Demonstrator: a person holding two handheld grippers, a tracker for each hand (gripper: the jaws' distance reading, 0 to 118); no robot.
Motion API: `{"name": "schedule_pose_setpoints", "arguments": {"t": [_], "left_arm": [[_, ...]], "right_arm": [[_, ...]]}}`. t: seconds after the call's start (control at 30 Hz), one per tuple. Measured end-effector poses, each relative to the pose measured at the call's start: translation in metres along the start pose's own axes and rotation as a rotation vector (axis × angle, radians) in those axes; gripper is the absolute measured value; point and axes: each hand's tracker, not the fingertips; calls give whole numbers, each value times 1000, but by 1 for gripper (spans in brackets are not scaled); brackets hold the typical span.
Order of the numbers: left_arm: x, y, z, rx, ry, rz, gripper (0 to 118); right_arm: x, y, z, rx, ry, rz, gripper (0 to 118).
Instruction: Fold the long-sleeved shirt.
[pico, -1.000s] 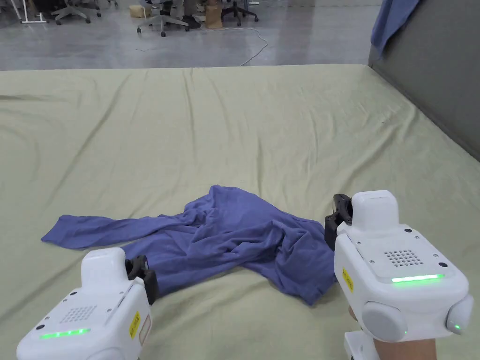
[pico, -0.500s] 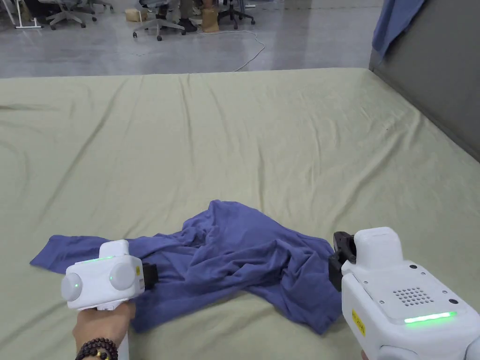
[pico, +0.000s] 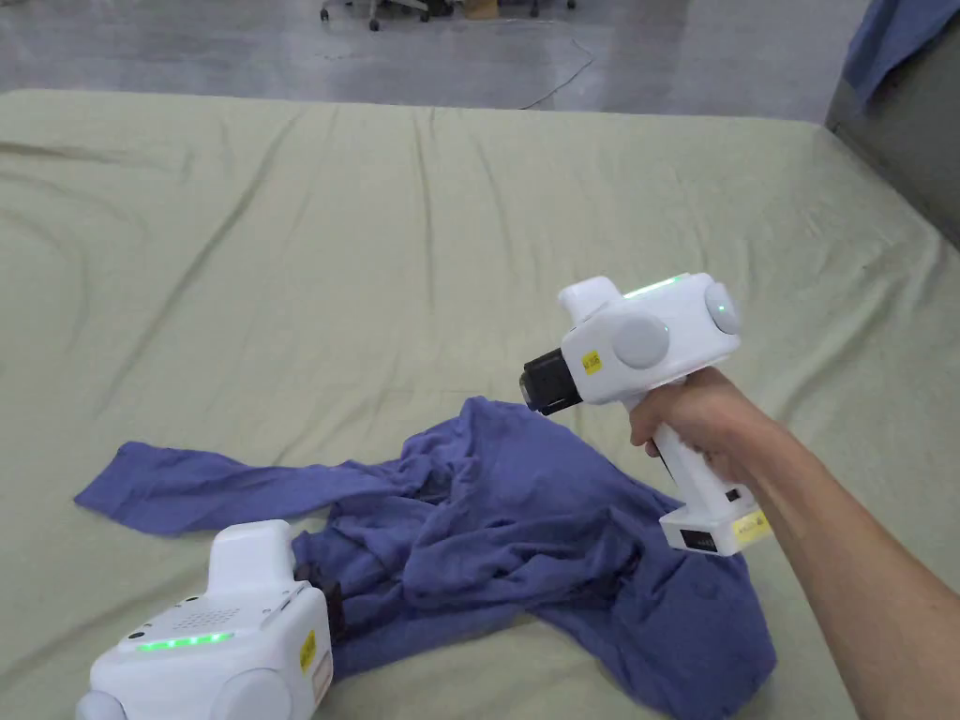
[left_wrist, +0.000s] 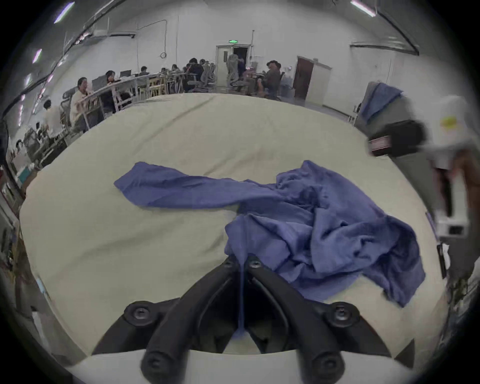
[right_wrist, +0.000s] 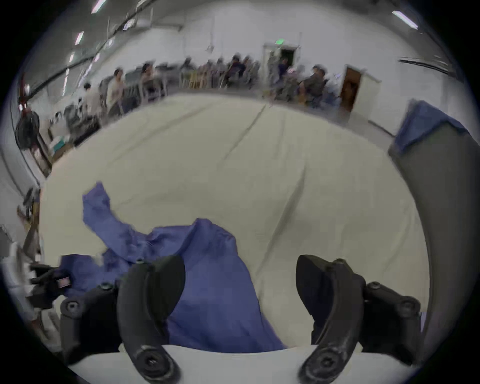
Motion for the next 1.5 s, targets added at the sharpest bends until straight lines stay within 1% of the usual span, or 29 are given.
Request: {"name": "schedule_pose_setpoints", "arguments": {"t": [0.03,0.1,0.17,0.23,0.27,0.3,0.33,0.37,0.4,0.43,0.47,0.5,0.57,0.63,0.67,0.7,0.77,0.87,0.97,1.03,1.07,1.13,1.17,1.2,1.23,1.27,1.3,1.37,1.5], "left_arm": [[0,-1,2,-10,-6,6,0],[-2,-2,6,-15,-13,7,0],[-7,-4,5,-26,-24,23,0],[-8,-3,5,-30,-28,29,0],[-7,-3,7,-32,-25,29,0],[-7,-2,6,-36,-19,30,0],[-8,1,5,-44,-12,32,0],[-9,4,4,-45,-8,35,0],[-10,9,6,-40,-5,39,0],[-11,16,5,-26,0,39,0],[-12,26,5,-2,3,27,0],[-13,36,5,18,3,14,0],[-18,65,9,89,32,-2,0],[-24,101,15,148,55,-18,0],[-27,121,21,186,63,-25,0],[-29,140,27,219,61,-39,0],[-30,184,43,292,59,-69,0],[-17,244,79,399,43,-94,0],[3,305,113,497,41,-160,0],[16,345,135,555,38,-166,0],[22,365,145,580,50,-189,0],[34,403,164,641,54,-180,0],[38,422,172,628,52,-154,0],[40,437,176,621,73,-134,0],[46,450,183,653,102,-140,0],[51,461,190,653,100,-139,0],[54,468,196,675,91,-111,0],[62,480,207,699,109,-111,0],[76,490,211,692,86,-115,0]], "right_arm": [[-1,6,-20,-59,23,0,89],[-5,11,-52,-142,42,-3,81],[-13,12,-77,-205,41,5,73],[-24,7,-97,-273,32,34,63],[-30,3,-104,-296,33,44,61],[-35,3,-101,-246,-2,47,57],[-37,6,-93,-260,-8,37,54],[-38,9,-85,-257,2,33,54],[-40,10,-77,-242,19,51,36],[-40,10,-69,-244,-24,100,0],[-37,11,-64,-213,-53,103,0],[-31,12,-54,-200,-40,88,0],[-9,15,-14,-107,-11,18,0],[19,20,37,-3,-21,-49,0],[33,22,63,41,-22,-70,0],[45,24,87,86,-35,-80,0],[76,29,149,185,-100,-84,0],[101,39,237,326,-198,-83,0],[120,56,308,473,-251,-100,0],[135,74,345,508,-286,-113,0],[140,85,362,529,-310,-108,0],[148,104,391,576,-378,-110,0],[152,114,405,598,-397,-119,0],[156,123,416,615,-408,-130,0],[160,131,427,638,-420,-159,0],[165,138,438,662,-415,-173,0],[167,145,446,682,-427,-194,0],[172,156,461,701,-455,-217,0],[177,166,472,715,-514,-228,0]]}}
